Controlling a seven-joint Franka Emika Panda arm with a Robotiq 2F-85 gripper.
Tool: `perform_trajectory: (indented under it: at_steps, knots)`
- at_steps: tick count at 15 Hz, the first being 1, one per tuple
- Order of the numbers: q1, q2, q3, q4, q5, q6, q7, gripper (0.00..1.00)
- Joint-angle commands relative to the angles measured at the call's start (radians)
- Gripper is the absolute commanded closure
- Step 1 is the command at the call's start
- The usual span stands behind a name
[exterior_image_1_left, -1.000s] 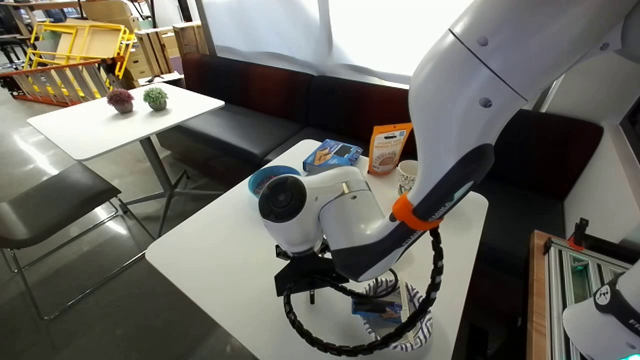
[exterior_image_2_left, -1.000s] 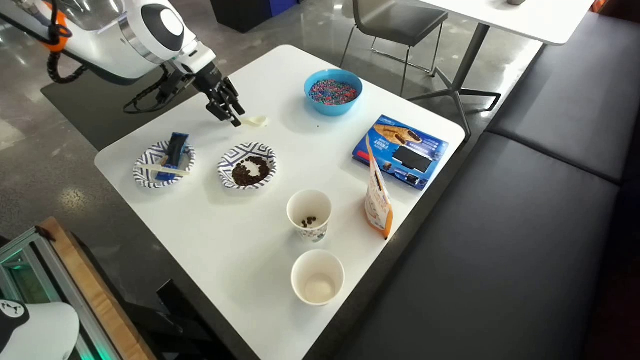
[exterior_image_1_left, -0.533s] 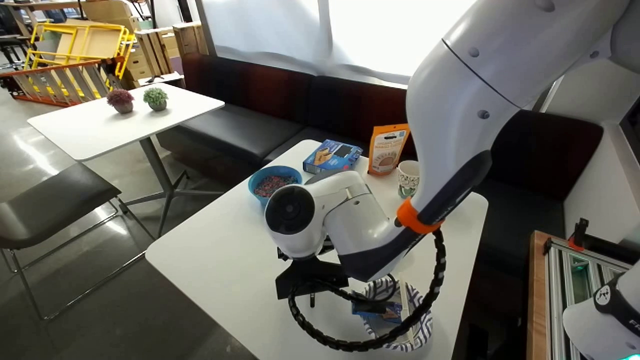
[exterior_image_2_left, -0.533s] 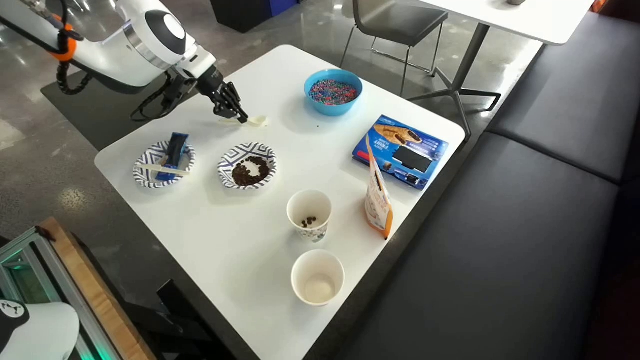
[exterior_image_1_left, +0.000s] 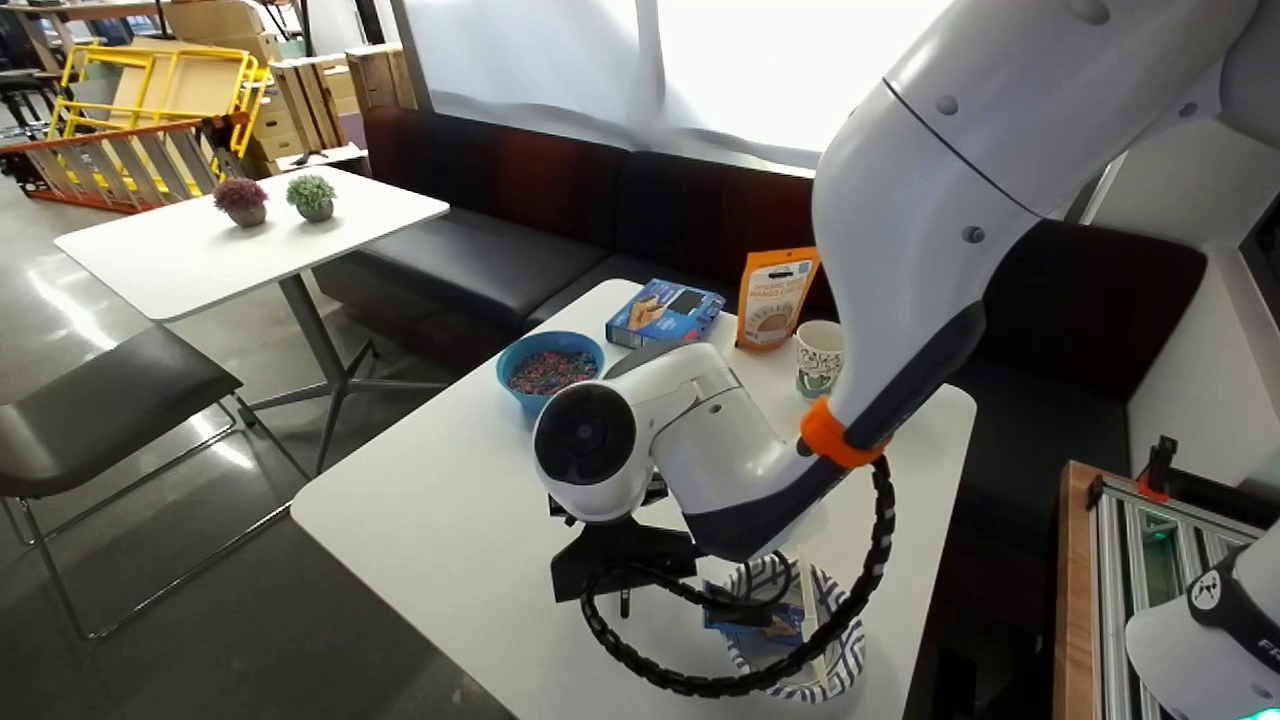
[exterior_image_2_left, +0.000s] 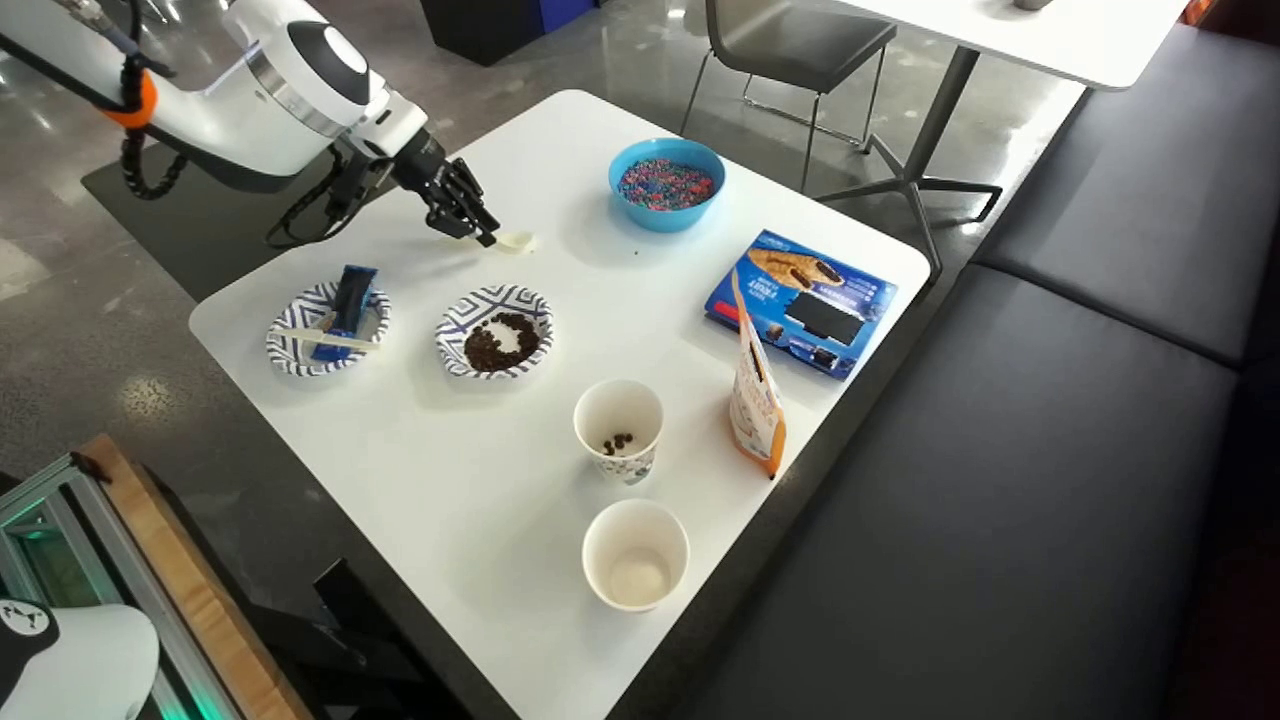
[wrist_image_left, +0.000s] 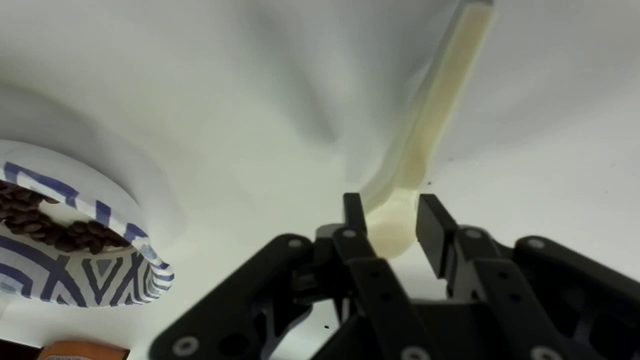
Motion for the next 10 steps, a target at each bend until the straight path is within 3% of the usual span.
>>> perform_trajectory:
  at_steps: [1,4,7,10]
  knots:
    - [-0.015,0.009,0.019,0.003,-0.058,0.033,0.056,0.57]
    - [-0.023,0.018,0.031,0.012,-0.071,0.037,0.066,0.47]
    - [-0.029,0.030,0.039,0.020,-0.075,0.038,0.069,0.48]
    - [-0.031,0.048,0.043,0.031,-0.074,0.040,0.071,0.55]
